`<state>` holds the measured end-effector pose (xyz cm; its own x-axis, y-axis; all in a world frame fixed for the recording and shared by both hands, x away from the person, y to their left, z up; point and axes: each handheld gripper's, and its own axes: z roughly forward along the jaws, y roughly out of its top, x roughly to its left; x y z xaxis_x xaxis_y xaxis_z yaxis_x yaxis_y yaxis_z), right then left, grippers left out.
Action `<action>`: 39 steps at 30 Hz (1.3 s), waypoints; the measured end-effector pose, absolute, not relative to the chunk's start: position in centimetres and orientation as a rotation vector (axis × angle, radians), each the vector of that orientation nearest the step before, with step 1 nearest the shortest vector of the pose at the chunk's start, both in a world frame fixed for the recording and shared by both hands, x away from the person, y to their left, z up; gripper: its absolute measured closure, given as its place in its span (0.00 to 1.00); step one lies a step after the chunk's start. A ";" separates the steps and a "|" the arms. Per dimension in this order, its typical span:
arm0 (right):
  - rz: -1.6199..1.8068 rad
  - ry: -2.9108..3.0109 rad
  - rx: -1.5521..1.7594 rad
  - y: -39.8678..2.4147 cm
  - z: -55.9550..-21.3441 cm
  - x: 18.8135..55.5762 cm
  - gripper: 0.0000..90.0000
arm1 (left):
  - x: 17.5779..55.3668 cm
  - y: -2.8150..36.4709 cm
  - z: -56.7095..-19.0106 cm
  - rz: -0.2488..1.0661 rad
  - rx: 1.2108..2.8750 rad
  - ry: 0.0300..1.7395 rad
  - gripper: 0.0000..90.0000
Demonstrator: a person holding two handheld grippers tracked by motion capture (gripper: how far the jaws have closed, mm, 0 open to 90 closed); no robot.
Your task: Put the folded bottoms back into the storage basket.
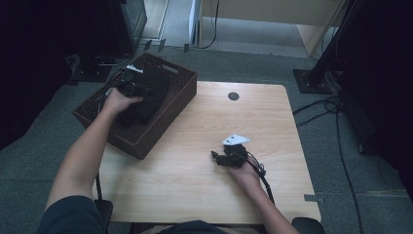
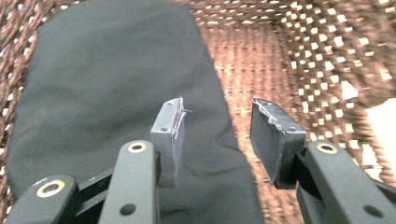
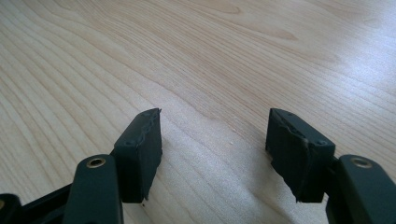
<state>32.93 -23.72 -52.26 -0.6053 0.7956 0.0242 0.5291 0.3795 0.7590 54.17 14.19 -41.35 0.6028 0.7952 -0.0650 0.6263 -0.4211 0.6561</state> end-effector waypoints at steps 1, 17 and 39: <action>1.074 2.299 1.155 -23.7 -52.3 32.9 0.40 | 53.9 13.8 -41.0 0.333 2.178 1.105 0.61; 1.076 2.298 1.161 -23.6 -52.3 32.9 0.40 | 50.2 10.4 -36.5 0.315 2.153 1.002 0.61; 1.075 2.300 1.164 -23.5 -52.3 33.0 0.40 | 47.8 5.6 -40.6 0.213 2.261 0.935 0.61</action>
<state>32.96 -23.45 -52.25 -0.6029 0.7973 0.0293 0.5339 0.3759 0.7574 47.83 5.63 -40.56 0.7294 0.6768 -0.0996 0.5669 -0.5166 0.6417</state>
